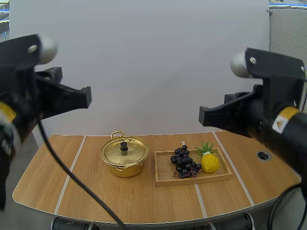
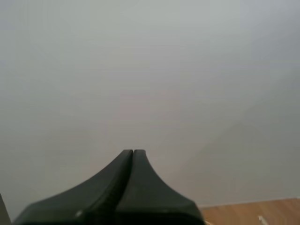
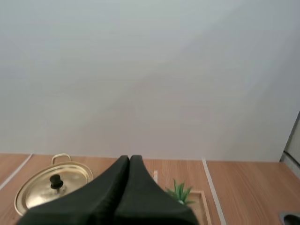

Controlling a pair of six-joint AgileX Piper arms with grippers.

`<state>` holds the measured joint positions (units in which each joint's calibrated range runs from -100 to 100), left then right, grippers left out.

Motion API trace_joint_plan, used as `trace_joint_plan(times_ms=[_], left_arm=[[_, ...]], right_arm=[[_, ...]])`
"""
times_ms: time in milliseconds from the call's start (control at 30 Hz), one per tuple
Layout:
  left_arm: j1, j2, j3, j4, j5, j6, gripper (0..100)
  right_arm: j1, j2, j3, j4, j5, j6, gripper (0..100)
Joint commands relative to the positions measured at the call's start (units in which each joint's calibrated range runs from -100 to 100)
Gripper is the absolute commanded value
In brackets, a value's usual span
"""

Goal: Open the pot, put the grape inside, and close it

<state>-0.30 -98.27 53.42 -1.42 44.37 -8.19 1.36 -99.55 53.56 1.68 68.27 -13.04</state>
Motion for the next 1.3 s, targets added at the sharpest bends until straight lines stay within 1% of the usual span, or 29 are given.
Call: trace_joint_plan(times_ms=[0, 100, 200, 400, 467, 500, 600, 900, 933, 967, 1033, 1067, 1100, 1133, 1167, 1233, 1267], left_arm=[[0.03, 19.30, -9.04, -1.74, 15.50, -0.58, 0], [0.03, 25.53, -11.62, -2.16, 17.31, -0.13, 0], [0.03, 32.64, -14.49, -6.43, 21.06, 3.89, 0], [0.03, 40.03, -16.50, -12.80, 26.42, 8.65, 0], [0.03, 45.85, -16.54, -15.26, 28.23, 11.05, 0], [0.03, 48.26, -16.54, -15.35, 28.59, 11.34, 0], [0.03, 52.84, -16.54, -15.35, 29.52, 12.92, 0], [0.03, 62.49, -16.54, -15.35, 32.63, 14.26, 1], [0.03, 63.25, -16.54, -15.35, 32.82, 14.35, 4], [0.03, 63.92, -16.54, -15.35, 32.82, 14.35, 8], [0.03, 64.77, -16.54, -15.24, 32.99, 14.82, 22], [0.03, 65.09, -16.54, -15.09, 32.99, 15.09, 30], [0.03, 65.37, -16.54, -15.09, 32.99, 15.57, 41], [0.03, 65.49, -16.54, -14.73, 33.18, 16.17, 54], [-0.04, 65.49, -16.54, -14.46, 33.18, 16.50, 66], [-0.04, 65.49, -16.54, -13.51, 33.58, 17.98, 97], [-0.04, 65.49, -16.54, -13.41, 34.41, 19.17, 100]], right_arm=[[-0.21, 14.34, -9.34, 0.09, 14.93, 0.00, 0], [-0.21, 20.50, -11.36, 0.09, 17.26, 0.00, 0], [-0.21, 25.79, -11.89, 0.09, 18.27, 0.00, 0], [-0.21, 31.09, -11.89, -0.03, 18.40, 0.00, 0], [-0.21, 35.32, -11.89, -0.24, 18.46, 0.00, 0], [-0.21, 37.64, -11.89, -0.24, 18.61, 0.00, 0], [-0.21, 40.03, -11.89, -0.24, 18.61, 0.00, 0], [-0.21, 40.70, -11.76, -0.24, 19.30, 0.00, 0], [-0.21, 40.70, -11.76, -0.24, 19.66, 0.00, 9], [-0.21, 40.70, -11.76, -0.24, 19.68, 0.00, 20], [-0.21, 40.70, -11.76, -0.24, 19.81, 0.00, 49], [-0.21, 40.70, -11.76, -0.24, 19.81, 0.00, 61], [-0.21, 40.70, -11.76, -0.24, 19.81, 0.00, 73], [-0.21, 40.70, -11.76, -0.24, 19.81, 0.00, 88], [-0.21, 40.70, -11.76, -0.14, 19.81, 0.00, 100], [-0.21, 40.70, -11.76, 0.20, 19.59, 0.00, 100], [-0.21, 40.70, -11.76, 0.20, 19.59, 0.00, 100]])
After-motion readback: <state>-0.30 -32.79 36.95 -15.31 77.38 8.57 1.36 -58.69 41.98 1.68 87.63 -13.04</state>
